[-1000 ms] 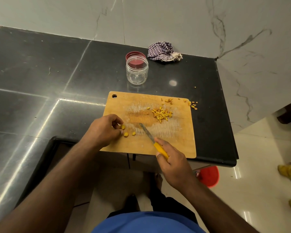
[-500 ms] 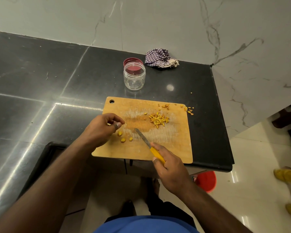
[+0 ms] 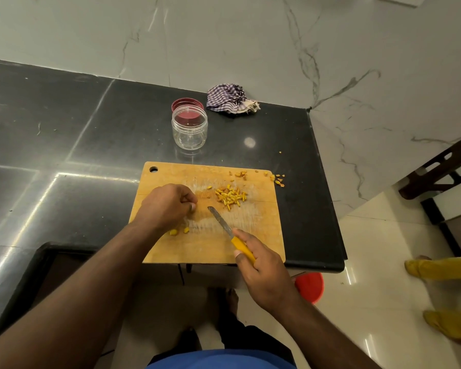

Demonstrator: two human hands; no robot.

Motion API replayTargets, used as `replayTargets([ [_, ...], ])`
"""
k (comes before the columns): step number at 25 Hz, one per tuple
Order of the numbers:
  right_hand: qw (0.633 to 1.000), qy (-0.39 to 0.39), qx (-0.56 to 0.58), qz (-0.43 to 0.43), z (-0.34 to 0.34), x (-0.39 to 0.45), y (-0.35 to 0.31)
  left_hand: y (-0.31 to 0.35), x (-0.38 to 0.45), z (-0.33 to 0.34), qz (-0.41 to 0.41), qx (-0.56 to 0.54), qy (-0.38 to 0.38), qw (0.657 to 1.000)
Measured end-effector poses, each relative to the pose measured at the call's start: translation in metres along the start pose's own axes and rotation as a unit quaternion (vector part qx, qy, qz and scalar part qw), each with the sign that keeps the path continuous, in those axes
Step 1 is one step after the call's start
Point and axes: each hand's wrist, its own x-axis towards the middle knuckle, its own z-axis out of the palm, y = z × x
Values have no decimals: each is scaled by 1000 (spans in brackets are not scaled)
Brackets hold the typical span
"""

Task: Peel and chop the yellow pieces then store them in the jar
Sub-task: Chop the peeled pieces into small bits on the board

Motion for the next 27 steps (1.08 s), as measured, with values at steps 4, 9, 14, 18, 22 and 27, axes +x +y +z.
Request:
replayTargets([
  [4, 999, 20, 30, 17, 2, 3, 0, -5, 1, 4, 17, 20, 25, 999],
  [9, 989, 0, 126, 79, 3, 11, -8, -9, 1, 6, 8, 18, 5, 1000],
  [14, 992, -2, 89, 89, 4, 14, -8, -9, -3, 8, -6, 24, 38, 999],
  [18, 996, -14, 47, 73, 3, 12, -8, -12, -4, 9, -15, 19, 43, 999],
  [22, 999, -23, -9, 44, 4, 10, -16, -16, -5, 11, -15, 16, 53, 998],
  [27, 995, -49, -87, -22, 11, 13, -22, -15, -6, 14, -13, 20, 57, 998],
])
